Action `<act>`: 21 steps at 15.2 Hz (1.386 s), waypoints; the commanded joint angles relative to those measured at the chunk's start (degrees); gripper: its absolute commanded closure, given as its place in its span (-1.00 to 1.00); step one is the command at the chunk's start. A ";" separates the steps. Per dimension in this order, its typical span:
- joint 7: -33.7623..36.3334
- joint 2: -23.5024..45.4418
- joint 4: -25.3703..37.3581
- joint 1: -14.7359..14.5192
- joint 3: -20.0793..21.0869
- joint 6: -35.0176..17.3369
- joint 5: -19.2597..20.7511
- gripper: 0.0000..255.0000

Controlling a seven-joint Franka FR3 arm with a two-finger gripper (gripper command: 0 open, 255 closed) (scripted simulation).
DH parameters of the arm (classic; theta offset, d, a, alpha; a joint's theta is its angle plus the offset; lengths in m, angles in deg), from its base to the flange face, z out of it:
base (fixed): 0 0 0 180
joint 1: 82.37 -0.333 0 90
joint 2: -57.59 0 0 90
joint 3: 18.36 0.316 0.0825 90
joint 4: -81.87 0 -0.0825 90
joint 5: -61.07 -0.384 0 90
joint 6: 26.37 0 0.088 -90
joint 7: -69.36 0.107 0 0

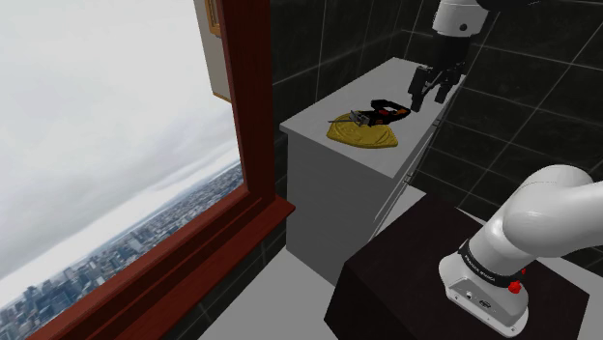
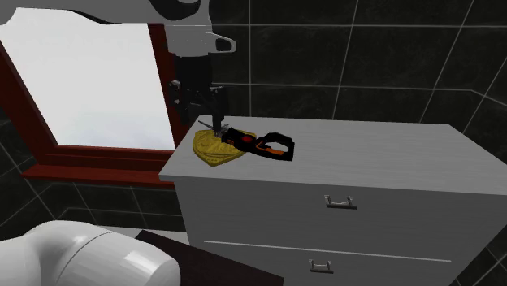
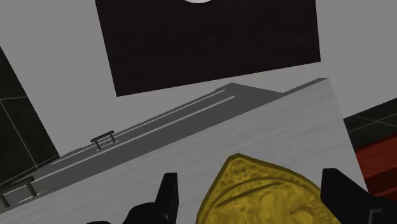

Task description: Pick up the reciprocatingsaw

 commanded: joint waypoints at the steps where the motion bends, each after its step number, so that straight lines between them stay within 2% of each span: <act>1: 0.00 0.00 0.00 0.00 0.00 0.00 0.00 -1.00; 11: 9.60 20.60 8.30 5.12 -2.74 -12.05 -1.71 -1.00; 19: 15.70 36.40 18.17 8.49 -6.14 -17.80 -4.36 -1.00; 21: 15.95 37.44 18.20 8.68 -6.36 -18.79 -4.61 -1.00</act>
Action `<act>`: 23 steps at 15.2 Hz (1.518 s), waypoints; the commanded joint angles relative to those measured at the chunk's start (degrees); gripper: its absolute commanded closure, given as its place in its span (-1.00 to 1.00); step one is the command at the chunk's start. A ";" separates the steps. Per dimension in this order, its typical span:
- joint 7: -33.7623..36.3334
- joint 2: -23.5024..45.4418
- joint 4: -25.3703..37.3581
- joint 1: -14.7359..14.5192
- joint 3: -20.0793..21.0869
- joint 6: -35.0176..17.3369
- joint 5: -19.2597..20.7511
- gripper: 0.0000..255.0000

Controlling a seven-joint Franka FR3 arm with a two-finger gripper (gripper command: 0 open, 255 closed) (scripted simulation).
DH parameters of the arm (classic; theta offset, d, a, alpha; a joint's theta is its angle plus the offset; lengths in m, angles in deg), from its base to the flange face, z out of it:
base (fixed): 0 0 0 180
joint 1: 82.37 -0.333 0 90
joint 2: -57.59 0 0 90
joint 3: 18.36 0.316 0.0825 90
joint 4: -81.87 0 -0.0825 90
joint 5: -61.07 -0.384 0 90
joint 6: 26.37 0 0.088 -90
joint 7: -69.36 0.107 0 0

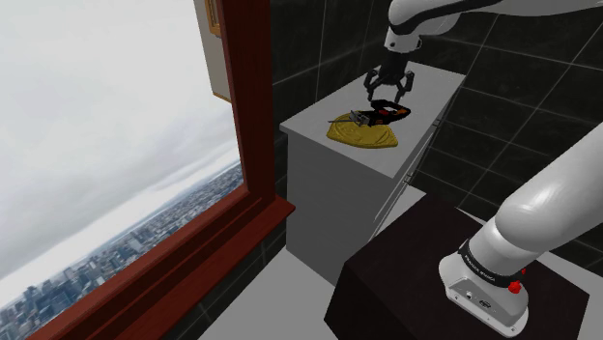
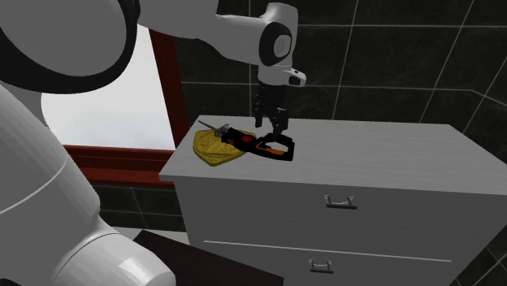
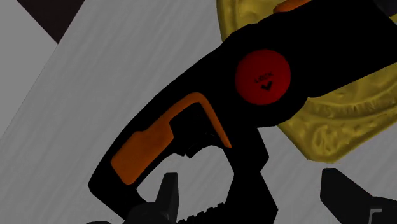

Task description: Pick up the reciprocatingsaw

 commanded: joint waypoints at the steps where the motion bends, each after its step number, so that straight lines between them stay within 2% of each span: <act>1: 0.20 0.91 -0.32 0.16 -0.18 -1.24 -0.22 -1.00; 8: -0.16 2.07 -3.39 0.15 -0.21 -5.45 -0.46 -1.00; 9: -0.18 2.66 -2.95 0.14 -0.21 -5.59 -0.53 1.00; 18: -0.16 2.08 -3.39 0.15 -0.21 -5.45 -0.46 1.00; 23: 0.16 1.01 -0.66 0.15 -0.18 -1.68 -0.24 1.00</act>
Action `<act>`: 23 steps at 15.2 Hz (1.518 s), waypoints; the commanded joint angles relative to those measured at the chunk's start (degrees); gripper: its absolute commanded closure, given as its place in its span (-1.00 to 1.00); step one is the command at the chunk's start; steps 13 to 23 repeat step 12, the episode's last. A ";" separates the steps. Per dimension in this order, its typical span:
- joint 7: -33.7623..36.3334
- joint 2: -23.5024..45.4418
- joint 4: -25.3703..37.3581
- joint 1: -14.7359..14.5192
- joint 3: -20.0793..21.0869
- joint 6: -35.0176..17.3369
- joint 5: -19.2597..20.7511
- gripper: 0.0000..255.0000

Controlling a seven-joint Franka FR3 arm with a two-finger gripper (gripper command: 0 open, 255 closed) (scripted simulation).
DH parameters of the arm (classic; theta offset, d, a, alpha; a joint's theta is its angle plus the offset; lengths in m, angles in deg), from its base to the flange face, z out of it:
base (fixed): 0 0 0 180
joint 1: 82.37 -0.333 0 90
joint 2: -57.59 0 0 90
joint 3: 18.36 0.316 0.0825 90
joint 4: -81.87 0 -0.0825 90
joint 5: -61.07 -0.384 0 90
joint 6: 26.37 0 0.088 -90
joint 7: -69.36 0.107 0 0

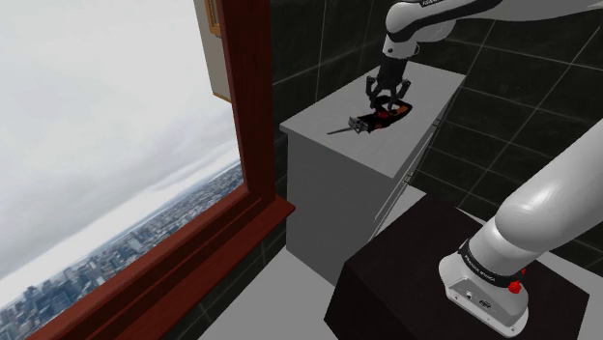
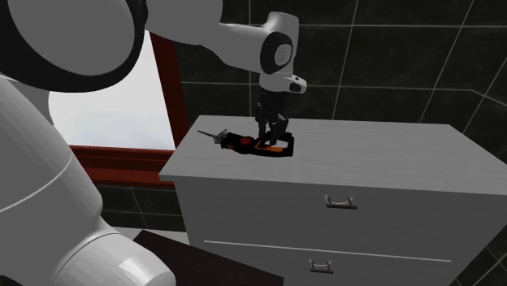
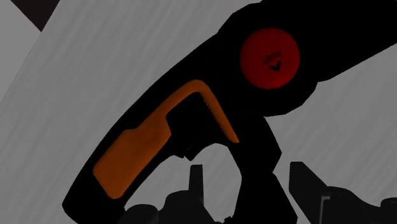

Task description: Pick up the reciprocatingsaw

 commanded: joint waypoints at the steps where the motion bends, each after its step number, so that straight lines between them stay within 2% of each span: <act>1: 0.10 -0.40 1.17 0.01 -0.01 1.60 0.09 1.00; 10: 0.57 -1.43 6.98 0.01 0.03 8.43 0.32 1.00; 23: 0.57 -1.44 7.09 0.01 0.03 8.55 0.32 1.00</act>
